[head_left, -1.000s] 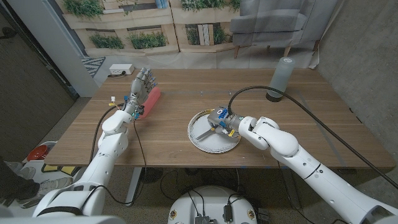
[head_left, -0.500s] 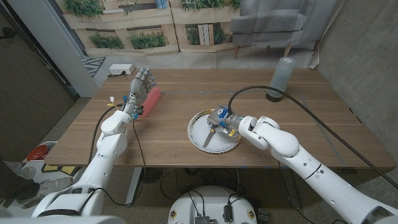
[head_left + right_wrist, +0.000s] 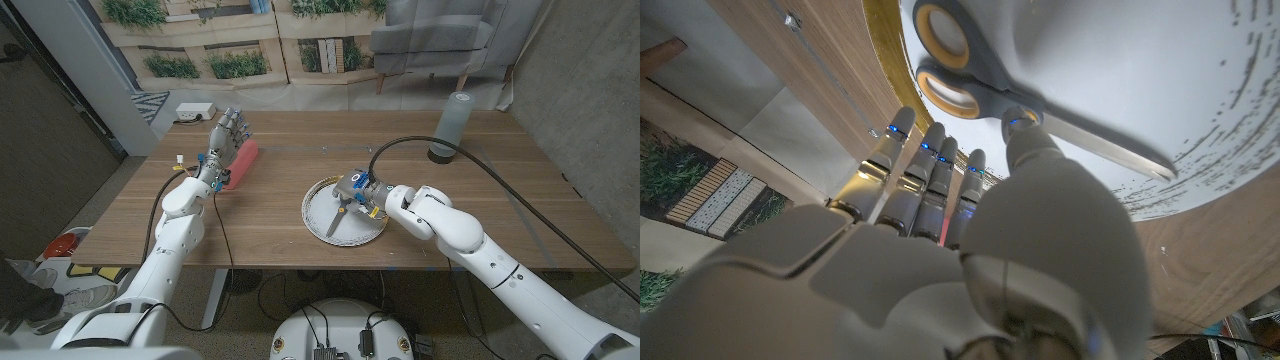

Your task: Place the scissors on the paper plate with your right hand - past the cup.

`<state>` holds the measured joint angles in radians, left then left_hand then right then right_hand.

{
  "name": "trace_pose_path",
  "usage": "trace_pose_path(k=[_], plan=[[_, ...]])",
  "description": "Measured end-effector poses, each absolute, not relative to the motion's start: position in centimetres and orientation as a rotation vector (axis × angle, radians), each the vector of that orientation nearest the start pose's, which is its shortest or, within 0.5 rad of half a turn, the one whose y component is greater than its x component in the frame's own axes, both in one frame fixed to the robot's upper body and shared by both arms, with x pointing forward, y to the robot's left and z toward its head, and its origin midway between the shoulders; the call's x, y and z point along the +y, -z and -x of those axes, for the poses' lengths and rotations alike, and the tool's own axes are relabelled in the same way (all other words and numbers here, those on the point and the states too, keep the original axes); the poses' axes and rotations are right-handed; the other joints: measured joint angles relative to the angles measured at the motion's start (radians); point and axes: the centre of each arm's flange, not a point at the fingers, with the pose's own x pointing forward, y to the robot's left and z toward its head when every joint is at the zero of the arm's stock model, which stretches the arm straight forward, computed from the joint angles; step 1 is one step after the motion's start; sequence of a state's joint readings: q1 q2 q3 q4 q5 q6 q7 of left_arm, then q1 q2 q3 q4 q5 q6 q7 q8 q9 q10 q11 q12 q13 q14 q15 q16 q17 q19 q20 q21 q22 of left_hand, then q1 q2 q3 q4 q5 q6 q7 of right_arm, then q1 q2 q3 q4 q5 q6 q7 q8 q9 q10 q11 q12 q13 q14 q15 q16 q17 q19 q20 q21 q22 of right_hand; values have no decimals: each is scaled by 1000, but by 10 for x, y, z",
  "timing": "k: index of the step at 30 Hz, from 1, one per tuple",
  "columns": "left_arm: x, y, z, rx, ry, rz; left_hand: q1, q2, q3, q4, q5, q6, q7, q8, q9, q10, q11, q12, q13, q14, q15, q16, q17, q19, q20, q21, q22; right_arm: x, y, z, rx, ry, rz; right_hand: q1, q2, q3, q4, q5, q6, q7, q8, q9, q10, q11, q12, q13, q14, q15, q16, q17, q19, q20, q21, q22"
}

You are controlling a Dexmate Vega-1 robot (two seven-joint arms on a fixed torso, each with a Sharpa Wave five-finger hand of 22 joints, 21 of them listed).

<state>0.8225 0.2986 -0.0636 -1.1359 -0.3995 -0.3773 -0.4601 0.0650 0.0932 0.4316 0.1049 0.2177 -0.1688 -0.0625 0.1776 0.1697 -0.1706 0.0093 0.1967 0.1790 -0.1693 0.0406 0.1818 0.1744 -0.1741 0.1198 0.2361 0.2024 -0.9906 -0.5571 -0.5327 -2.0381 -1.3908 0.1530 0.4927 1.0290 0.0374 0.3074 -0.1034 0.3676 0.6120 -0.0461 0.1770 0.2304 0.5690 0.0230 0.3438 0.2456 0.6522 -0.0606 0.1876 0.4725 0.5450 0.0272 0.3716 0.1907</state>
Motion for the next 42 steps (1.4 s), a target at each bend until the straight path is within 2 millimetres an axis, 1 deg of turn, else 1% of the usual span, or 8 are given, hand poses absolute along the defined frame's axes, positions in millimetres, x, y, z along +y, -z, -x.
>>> trace_pose_path(k=[8,15,23,28,31,36,40,42], plan=[[358,7,-642,-749,253,-22,0,0,0,0,0,0,0,0,0,0,0,0,0,0,0,0,0,0,0,0,0,-83,44,-515,-750,-219,2092,-73,32,-12,47,-20,-16,8,5,-10,-16,5,-20,-9,-30,2,0,-12,-5,5,0,0],[357,7,-640,-751,255,-24,0,0,0,0,0,0,0,0,0,0,0,0,0,0,0,0,0,0,0,0,0,-86,41,-513,-762,-213,2060,-107,39,-20,61,-31,-25,11,5,-15,-27,16,-31,-13,-44,5,0,-18,-13,13,-6,0],[355,6,-639,-753,257,-27,0,0,0,0,0,0,0,0,0,0,0,0,0,0,0,0,0,0,0,0,0,-89,37,-512,-763,-218,2021,-179,78,-29,109,-60,-39,25,5,-21,-36,25,-51,-20,-73,6,0,-28,-29,18,-14,0],[355,6,-638,-754,257,-30,0,0,0,0,0,0,0,0,0,0,0,0,0,0,0,0,0,0,0,0,0,-91,35,-512,-761,-226,1993,-275,108,-49,170,-93,-58,33,5,-21,-43,32,-70,-27,-91,9,6,-33,-42,23,-14,0],[354,5,-637,-756,258,-31,0,0,0,0,0,0,0,0,0,0,0,0,0,0,0,0,0,0,0,0,0,-93,33,-511,-760,-225,1976,-307,117,-57,192,-102,-62,37,5,-26,-48,37,-74,-28,-98,9,8,-37,-45,23,-20,0],[354,5,-635,-758,260,-34,7,-7,0,0,0,0,0,0,0,0,0,0,0,0,0,0,0,0,0,0,0,-94,31,-510,-761,-227,1954,-340,126,-67,211,-109,-73,37,5,-26,-49,38,-78,-28,-110,9,8,-38,-54,24,-24,0],[353,5,-634,-757,262,-36,12,-1,0,0,0,0,0,0,0,0,0,0,0,0,0,0,0,0,0,0,0,-96,29,-509,-760,-228,1936,-414,133,-85,252,-120,-92,44,5,-26,-74,41,-93,-29,-140,14,8,-44,-74,27,-32,0],[353,5,-634,-757,262,-36,12,-1,0,0,0,0,0,0,0,0,0,0,0,0,0,0,0,0,0,0,0,-97,28,-508,-760,-229,1928,-447,135,-95,263,-120,-105,45,5,-26,-86,47,-102,-32,-156,20,8,-46,-90,29,-39,0]])
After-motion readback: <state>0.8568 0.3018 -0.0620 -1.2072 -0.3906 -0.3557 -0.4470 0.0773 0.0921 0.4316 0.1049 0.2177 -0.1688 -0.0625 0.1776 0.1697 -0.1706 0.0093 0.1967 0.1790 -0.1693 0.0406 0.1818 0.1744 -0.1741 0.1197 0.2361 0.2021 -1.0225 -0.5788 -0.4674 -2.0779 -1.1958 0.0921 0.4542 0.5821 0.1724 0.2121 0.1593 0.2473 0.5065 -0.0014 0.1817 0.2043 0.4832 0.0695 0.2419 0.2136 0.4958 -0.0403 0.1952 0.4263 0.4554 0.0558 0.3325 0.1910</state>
